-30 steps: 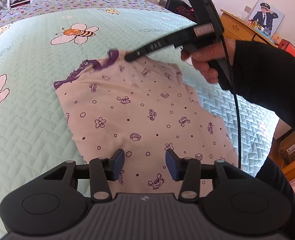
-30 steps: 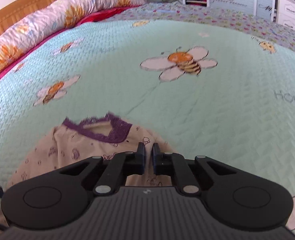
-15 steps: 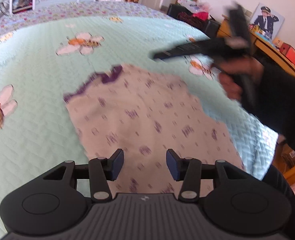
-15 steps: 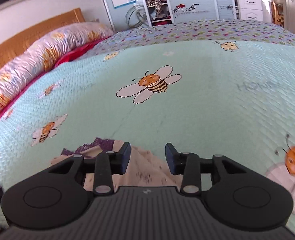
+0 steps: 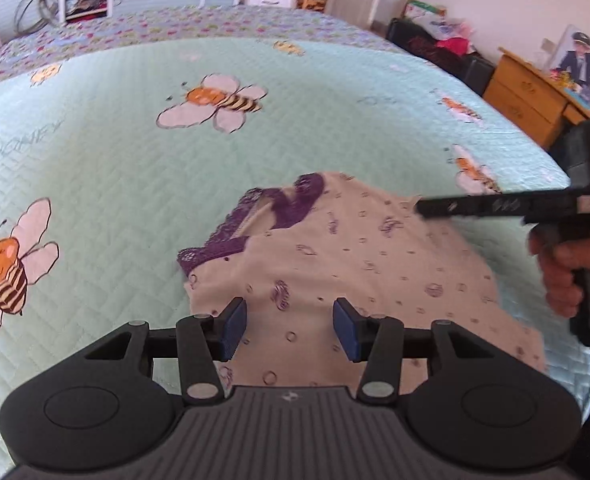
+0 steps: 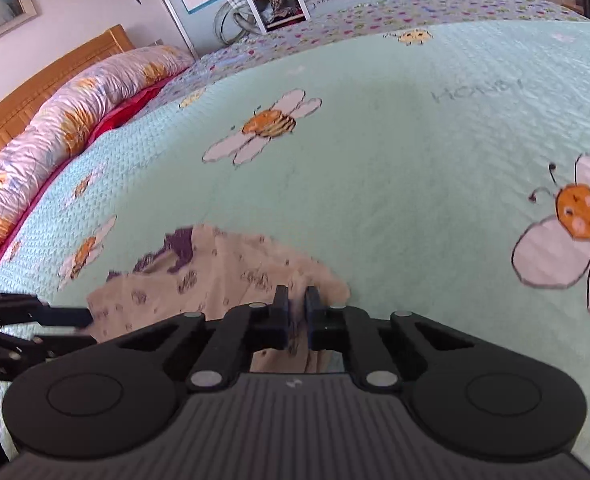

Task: Fold clothes

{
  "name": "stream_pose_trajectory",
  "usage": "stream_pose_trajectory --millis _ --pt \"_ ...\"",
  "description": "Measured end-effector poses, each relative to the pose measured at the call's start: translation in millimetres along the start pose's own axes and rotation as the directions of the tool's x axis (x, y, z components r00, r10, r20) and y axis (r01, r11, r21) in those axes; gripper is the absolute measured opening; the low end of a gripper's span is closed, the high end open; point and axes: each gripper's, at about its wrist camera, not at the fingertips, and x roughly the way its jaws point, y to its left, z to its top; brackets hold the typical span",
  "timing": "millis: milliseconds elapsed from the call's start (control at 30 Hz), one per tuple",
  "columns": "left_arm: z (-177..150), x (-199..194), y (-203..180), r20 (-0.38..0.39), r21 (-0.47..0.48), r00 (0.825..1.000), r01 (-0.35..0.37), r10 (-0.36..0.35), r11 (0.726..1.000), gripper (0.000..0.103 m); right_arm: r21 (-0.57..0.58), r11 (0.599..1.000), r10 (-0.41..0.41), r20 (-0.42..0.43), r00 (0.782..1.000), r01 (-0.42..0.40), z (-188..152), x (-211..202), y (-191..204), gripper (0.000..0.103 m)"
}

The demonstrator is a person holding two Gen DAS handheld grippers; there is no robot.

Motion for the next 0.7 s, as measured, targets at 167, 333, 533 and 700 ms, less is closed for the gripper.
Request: stream_pose_trajectory --millis 167,333,533,700 --pt "-7 1 4 -0.006 -0.011 1.000 -0.005 0.005 1.000 0.050 0.031 0.999 -0.021 -0.012 1.000 0.022 -2 4 -17 0.006" --pt "-2 -13 6 0.044 -0.006 0.999 0.003 -0.003 1.000 0.050 0.065 0.996 -0.073 0.094 0.993 0.068 -7 -29 -10 0.020" --pt "10 2 2 0.036 0.021 0.998 0.043 -0.043 0.999 0.052 -0.053 0.999 0.002 0.054 0.999 0.001 -21 -28 26 0.020" --pt "3 23 13 -0.010 0.003 1.000 0.021 -0.021 1.000 0.050 0.005 0.999 -0.053 0.025 0.998 0.053 -16 -3 9 0.017"
